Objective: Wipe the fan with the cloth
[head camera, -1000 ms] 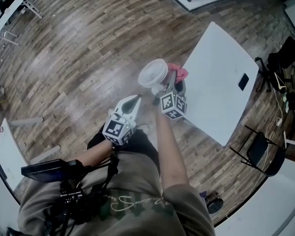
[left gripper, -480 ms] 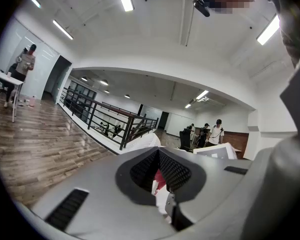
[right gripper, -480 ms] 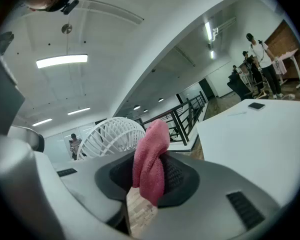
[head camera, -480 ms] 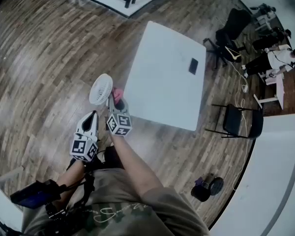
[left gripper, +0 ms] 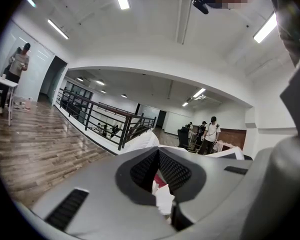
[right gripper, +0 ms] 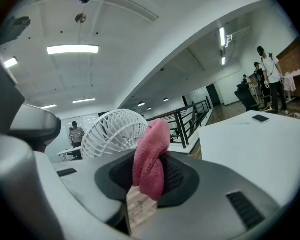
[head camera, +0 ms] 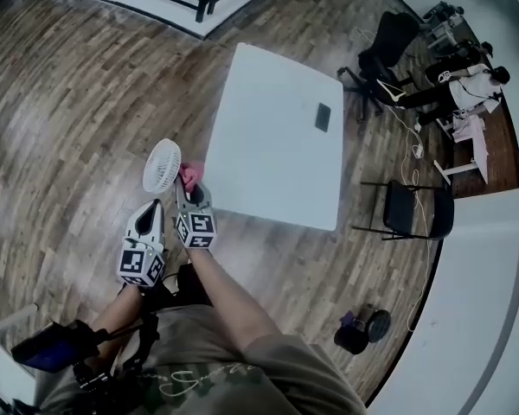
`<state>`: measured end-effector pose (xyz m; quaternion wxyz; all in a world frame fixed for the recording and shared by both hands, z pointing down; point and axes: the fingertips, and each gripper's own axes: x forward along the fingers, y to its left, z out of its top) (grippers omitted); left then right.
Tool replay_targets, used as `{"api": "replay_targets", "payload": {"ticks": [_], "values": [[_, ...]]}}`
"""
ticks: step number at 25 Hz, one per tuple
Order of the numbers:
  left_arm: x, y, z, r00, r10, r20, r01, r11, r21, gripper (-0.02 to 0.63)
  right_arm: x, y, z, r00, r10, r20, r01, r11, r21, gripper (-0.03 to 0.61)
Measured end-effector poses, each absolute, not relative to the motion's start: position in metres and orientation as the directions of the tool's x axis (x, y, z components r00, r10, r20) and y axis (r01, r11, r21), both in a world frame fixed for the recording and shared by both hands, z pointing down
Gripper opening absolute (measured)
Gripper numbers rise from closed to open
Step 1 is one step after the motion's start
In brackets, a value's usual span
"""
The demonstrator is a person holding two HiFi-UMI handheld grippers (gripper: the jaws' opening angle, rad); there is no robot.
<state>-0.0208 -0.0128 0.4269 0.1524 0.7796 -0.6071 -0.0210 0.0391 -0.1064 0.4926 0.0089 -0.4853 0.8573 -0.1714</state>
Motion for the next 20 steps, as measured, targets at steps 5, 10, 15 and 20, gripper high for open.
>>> {"api": "replay_targets", "payload": {"ticks": [5, 10, 15, 20], "values": [[-0.028, -0.013, 0.436, 0.230, -0.958, 0.172, -0.947, -0.179, 0.268, 0.018, 0.038, -0.105, 0.490, -0.539, -0.830, 0.142, -0.828, 0.490, -0.273, 0.109], [-0.020, -0.005, 0.448, 0.216, -0.957, 0.195, -0.954, -0.164, 0.249, 0.018, 0.044, -0.103, 0.493, -0.550, -0.826, 0.125, -0.821, 0.506, -0.265, 0.110], [-0.014, 0.004, 0.449, 0.207, -0.954, 0.218, -0.959, -0.154, 0.237, 0.018, 0.047, -0.105, 0.490, -0.560, -0.822, 0.104, -0.810, 0.516, -0.278, 0.110], [-0.019, 0.005, 0.454, 0.201, -0.953, 0.225, -0.965, -0.153, 0.215, 0.018, 0.048, -0.106, 0.498, -0.553, -0.827, 0.105, -0.813, 0.508, -0.285, 0.110]]}}
